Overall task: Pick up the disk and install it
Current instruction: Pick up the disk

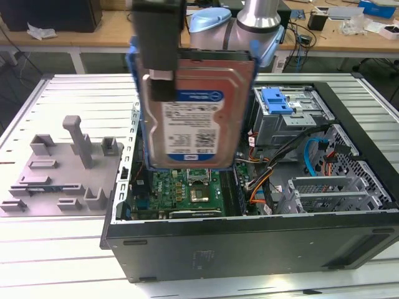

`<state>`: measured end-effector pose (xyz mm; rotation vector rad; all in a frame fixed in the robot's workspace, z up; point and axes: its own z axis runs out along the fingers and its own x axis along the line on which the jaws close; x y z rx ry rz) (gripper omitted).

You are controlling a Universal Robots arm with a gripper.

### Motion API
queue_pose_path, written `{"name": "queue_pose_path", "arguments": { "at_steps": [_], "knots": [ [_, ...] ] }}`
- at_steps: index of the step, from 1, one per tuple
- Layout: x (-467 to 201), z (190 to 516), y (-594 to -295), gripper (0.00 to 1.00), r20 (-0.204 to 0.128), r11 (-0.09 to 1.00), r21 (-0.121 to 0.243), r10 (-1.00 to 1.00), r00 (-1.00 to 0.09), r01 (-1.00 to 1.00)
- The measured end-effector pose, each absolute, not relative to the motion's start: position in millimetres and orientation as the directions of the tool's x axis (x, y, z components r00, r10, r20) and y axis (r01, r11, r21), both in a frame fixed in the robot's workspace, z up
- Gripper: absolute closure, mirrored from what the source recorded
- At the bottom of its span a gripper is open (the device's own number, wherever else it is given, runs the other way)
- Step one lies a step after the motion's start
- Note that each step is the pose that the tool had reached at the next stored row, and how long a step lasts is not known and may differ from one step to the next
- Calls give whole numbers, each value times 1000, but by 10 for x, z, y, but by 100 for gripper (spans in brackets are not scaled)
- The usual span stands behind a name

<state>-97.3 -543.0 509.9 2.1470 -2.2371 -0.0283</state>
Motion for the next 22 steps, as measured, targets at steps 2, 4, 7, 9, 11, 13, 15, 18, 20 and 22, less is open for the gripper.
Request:
{"name": "queue_pose_path", "arguments": {
  "at_steps": [2,4,7,9,11,13,15,18,20,22],
  "knots": [
    [-885,5099,-5454,63,17,42,42,-999,-41,-998],
    [-736,5098,-5494,63,17,42,43,-999,-41,-998],
    [-577,5098,-5533,63,17,42,44,-999,-41,-998],
    [-485,5099,-5555,63,17,41,44,-999,-41,-998],
    [-403,5098,-5577,63,17,41,45,-999,-41,-998],
    [-358,5098,-5590,63,17,41,45,-999,-40,-998],
    [-358,5098,-5589,63,17,41,45,-999,-41,-998],
    [-356,5099,-5590,63,17,41,45,-999,-41,-998],
    [-355,5099,-5590,63,17,41,45,-999,-41,-998],
    [-355,5099,-5590,63,17,41,45,-999,-41,-998]
  ]
}}
